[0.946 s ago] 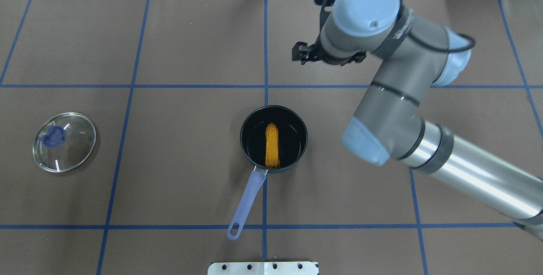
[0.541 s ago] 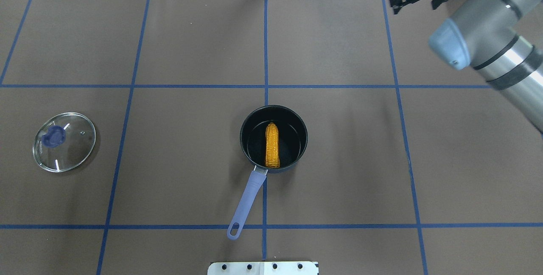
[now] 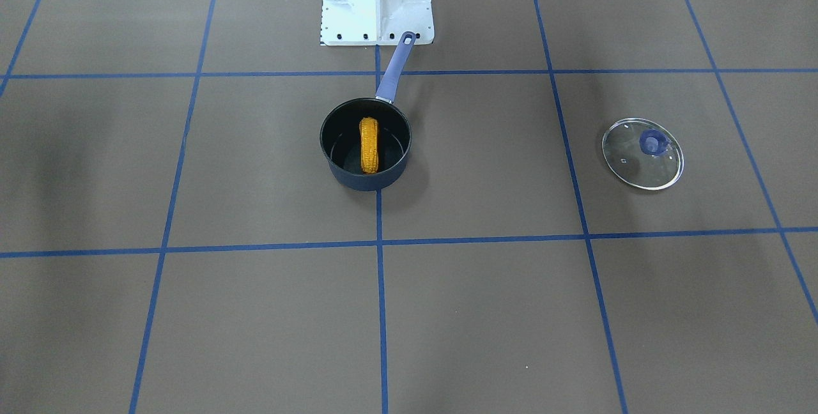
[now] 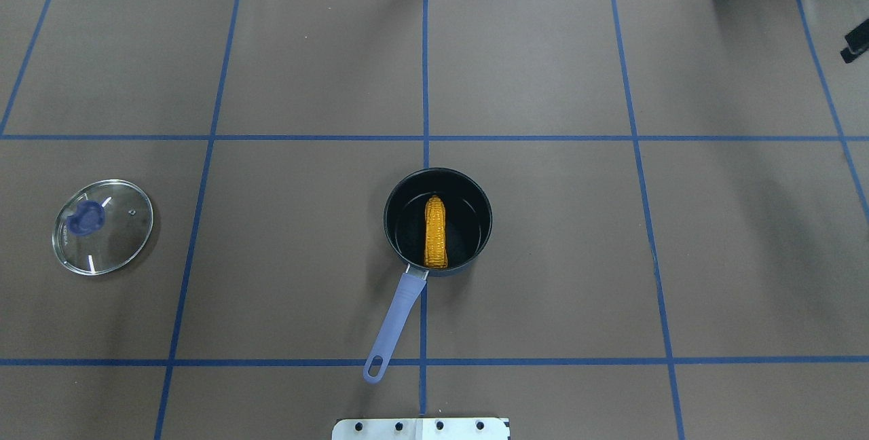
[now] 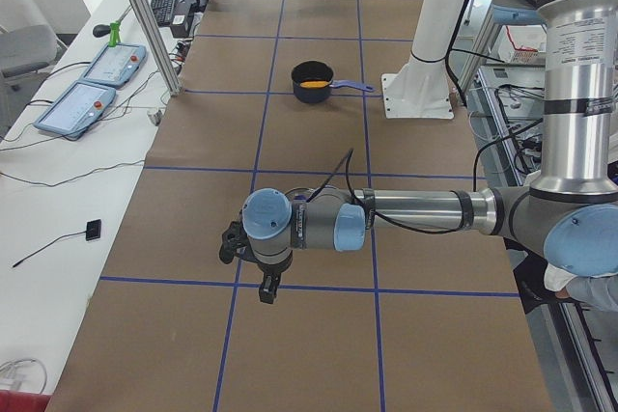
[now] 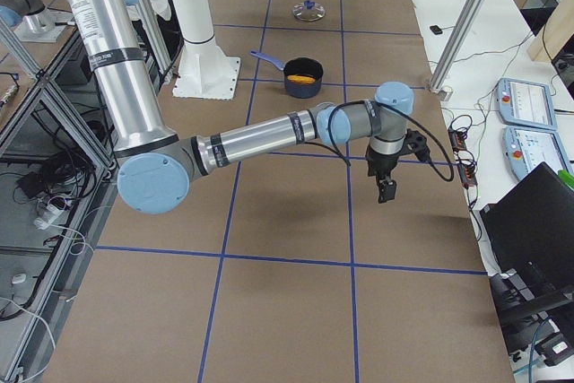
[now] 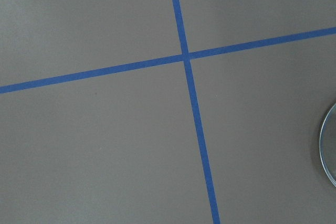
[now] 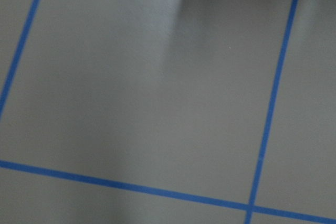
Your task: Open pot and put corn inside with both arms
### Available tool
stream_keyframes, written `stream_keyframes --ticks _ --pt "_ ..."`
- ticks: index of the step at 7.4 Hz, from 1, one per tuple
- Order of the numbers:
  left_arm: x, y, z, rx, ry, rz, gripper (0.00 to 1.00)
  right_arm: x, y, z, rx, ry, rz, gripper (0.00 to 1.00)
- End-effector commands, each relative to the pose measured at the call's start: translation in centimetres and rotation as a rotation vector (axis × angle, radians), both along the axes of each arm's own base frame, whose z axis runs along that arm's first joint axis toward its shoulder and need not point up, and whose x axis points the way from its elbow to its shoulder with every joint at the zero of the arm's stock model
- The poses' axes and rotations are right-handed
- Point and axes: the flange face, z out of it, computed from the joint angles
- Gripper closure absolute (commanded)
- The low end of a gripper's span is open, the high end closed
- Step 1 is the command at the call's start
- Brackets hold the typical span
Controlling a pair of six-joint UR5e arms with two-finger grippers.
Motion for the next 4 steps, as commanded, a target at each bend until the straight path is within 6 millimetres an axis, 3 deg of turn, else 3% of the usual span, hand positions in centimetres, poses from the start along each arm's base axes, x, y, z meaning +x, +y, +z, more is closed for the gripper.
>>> stream_keyframes --ticks 1,3,4 --pt "0.0 0.0 0.0 0.001 0.000 0.000 0.01 3.5 7.8 7.7 -0.106 0.011 0.004 0.00" --pt "0.0 0.0 0.0 0.001 -0.002 0.000 0.01 5.1 10.4 10.5 -0.164 0.014 0.031 0.00" --pt "0.0 -0.1 0.0 0.001 -0.001 -0.001 0.01 5.3 10.6 10.3 -0.163 0.011 0.037 0.00"
